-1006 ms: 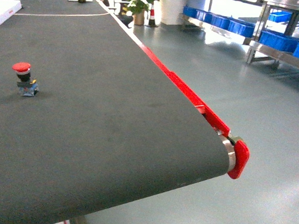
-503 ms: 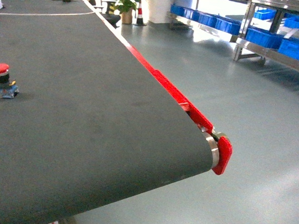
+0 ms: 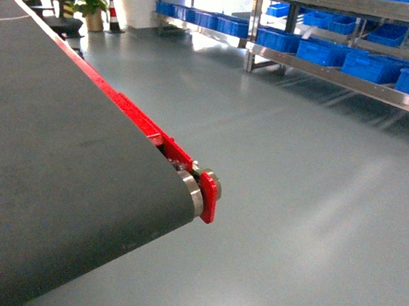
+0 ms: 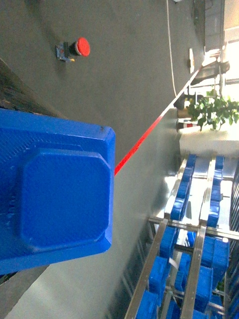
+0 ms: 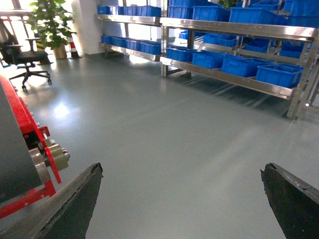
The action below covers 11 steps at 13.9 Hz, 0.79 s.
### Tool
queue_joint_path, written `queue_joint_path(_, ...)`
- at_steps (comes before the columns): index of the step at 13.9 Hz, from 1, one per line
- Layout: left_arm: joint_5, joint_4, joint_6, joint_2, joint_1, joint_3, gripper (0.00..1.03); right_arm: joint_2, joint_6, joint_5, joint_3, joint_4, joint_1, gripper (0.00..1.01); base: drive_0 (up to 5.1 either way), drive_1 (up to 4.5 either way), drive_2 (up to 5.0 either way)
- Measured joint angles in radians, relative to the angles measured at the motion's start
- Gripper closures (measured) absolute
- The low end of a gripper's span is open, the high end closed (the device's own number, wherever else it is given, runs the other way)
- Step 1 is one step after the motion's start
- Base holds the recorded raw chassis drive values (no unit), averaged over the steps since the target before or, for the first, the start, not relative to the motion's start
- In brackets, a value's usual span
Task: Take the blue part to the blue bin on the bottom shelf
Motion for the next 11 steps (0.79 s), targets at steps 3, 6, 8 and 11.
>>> queue_joint_path(3,0.000,0.000,0.000,0.000,0.000,0.000,0.59,0.000,0.000,0.000,0.000,0.000,0.000,0.03,-1.5,-1.52,-1.5)
queue_joint_path(6,0.000,0.000,0.000,0.000,0.000,0.000,0.59,0.000,0.000,0.000,0.000,0.000,0.000,0.03,-1.5,-1.55,-1.5)
queue_joint_path(8,0.000,0.000,0.000,0.000,0.000,0.000,0.59,0.000,0.000,0.000,0.000,0.000,0.000,0.03,-1.6,-1.55,-1.6)
queue_joint_path(11,0.000,0.000,0.000,0.000,0.000,0.000,0.59,0.000,0.000,0.000,0.000,0.000,0.000,0.03,-1.5,-1.47,-1.5)
